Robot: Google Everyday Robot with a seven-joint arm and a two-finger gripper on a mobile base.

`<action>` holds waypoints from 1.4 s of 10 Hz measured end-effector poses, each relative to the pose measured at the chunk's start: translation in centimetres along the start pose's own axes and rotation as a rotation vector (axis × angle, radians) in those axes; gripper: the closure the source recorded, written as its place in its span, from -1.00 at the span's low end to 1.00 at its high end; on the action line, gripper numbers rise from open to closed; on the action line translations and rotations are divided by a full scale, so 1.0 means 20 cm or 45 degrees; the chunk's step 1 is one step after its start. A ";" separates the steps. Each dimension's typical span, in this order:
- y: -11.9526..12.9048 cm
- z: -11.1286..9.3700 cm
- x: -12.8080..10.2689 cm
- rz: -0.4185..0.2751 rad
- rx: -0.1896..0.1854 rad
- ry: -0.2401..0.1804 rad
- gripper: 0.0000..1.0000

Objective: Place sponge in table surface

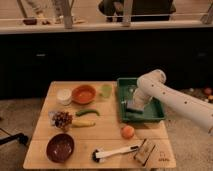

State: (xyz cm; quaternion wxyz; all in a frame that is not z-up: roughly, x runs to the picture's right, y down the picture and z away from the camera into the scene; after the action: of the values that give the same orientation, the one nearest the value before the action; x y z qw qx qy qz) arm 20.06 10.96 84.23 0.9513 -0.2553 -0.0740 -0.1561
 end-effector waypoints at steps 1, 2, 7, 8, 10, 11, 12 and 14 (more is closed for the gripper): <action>0.01 0.01 0.01 0.034 -0.003 0.012 0.03; 0.01 0.03 0.02 0.060 -0.010 0.017 -0.18; -0.03 0.12 0.02 0.079 -0.036 -0.091 -0.60; -0.04 0.13 0.02 0.080 -0.031 -0.105 -0.60; -0.07 0.15 0.02 0.081 -0.027 -0.124 -0.60; -0.07 0.18 0.03 0.087 -0.036 -0.126 -0.60; -0.07 0.21 0.04 0.094 -0.055 -0.124 -0.60; -0.06 0.27 0.06 0.127 -0.096 -0.114 -0.60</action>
State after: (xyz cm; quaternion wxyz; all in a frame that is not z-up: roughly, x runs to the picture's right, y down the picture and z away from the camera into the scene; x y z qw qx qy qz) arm 20.40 12.51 89.73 0.9434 -0.3009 -0.0977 -0.0997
